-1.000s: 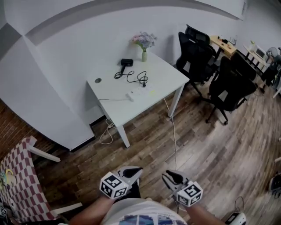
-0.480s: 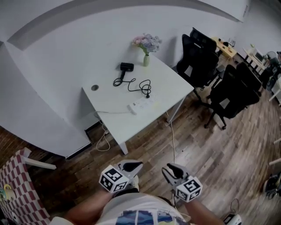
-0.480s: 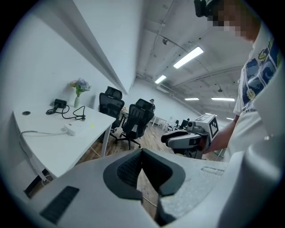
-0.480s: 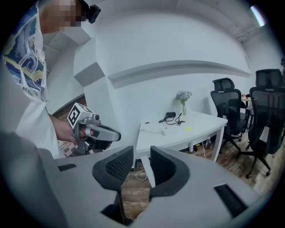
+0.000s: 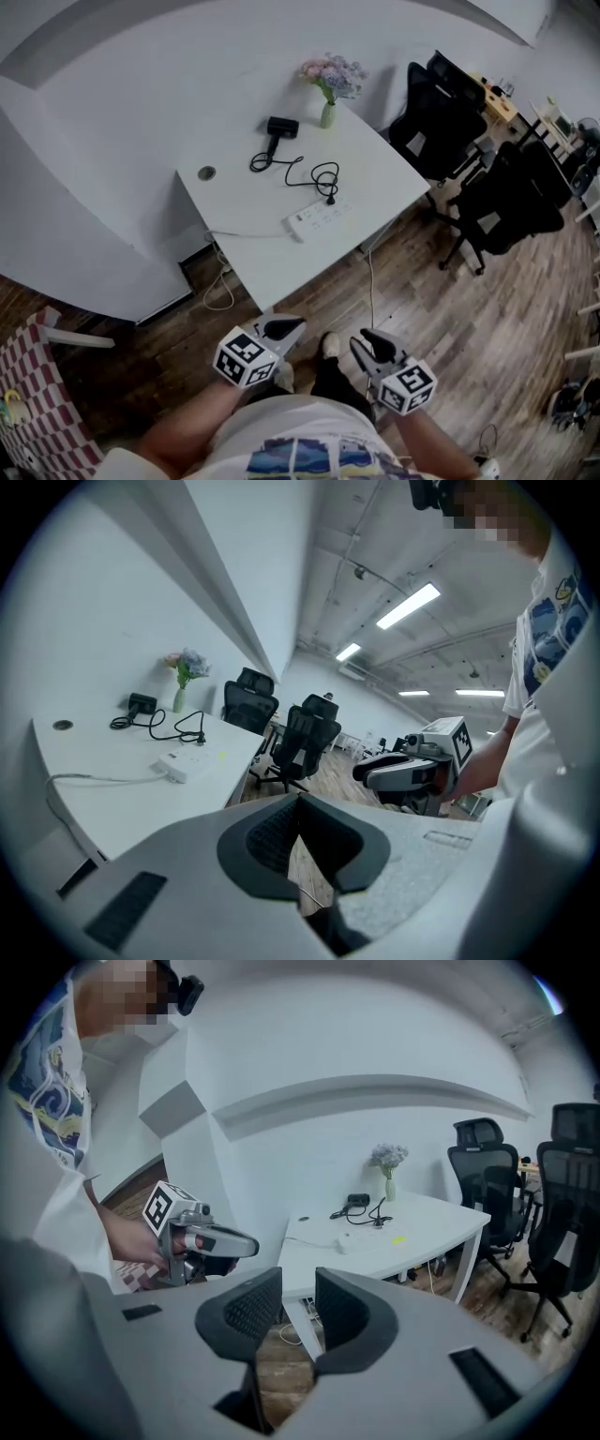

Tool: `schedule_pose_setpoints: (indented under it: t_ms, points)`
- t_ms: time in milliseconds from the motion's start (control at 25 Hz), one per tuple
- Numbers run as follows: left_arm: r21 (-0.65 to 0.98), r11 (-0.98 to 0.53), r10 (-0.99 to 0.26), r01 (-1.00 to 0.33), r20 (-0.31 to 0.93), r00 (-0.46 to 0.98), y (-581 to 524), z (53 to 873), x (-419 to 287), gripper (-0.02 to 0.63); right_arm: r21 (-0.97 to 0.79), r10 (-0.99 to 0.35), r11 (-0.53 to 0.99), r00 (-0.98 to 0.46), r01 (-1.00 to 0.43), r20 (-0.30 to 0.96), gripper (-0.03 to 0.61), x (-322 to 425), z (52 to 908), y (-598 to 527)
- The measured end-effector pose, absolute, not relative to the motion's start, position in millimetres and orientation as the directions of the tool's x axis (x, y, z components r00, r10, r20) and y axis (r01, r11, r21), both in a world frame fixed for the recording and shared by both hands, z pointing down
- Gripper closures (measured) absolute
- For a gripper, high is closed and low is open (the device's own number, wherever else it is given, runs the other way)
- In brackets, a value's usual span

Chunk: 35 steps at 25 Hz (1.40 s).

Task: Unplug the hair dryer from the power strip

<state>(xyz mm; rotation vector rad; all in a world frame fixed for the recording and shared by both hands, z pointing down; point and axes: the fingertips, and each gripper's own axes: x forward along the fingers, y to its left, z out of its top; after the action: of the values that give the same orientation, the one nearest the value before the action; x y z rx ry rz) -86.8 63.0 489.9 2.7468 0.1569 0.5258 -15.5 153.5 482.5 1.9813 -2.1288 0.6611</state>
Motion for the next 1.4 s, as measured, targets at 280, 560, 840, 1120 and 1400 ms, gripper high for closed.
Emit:
schedule_pose_setpoints:
  t_ms: [280,560,840,1120,1400]
  points:
    - [0.338,-0.941,0.114,-0.019,0.369,0.923,22.4,504.2,-61.6,0.612,-0.231,-0.903,0.063,-0.154,-0.971,0.401,0.483,17.9,491.5,104.3]
    - [0.32,-0.943,0.047,-0.095,0.409,0.911,-25.8,513.2,-23.1,0.612,-0.245,-0.89,0.13,-0.222,-0.961,0.398,0.485,68.3,495.6,38.9]
    - [0.311,-0.936,-0.003,-0.166,0.464,0.886,-61.1,532.7,20.2,0.612,-0.252,-0.861,0.201,-0.293,-0.947,0.415,0.488,121.1,507.5,-10.5]
    - [0.302,-0.921,-0.058,-0.244,0.513,0.856,-84.5,555.3,55.5,0.612,-0.267,-0.823,0.264,-0.361,-0.927,0.438,0.486,161.7,526.4,-43.2]
    - [0.271,-0.908,-0.118,-0.32,0.568,0.814,-109.2,578.4,76.4,0.612,-0.272,-0.788,0.32,-0.415,-0.907,0.455,0.48,192.3,547.4,-79.8]
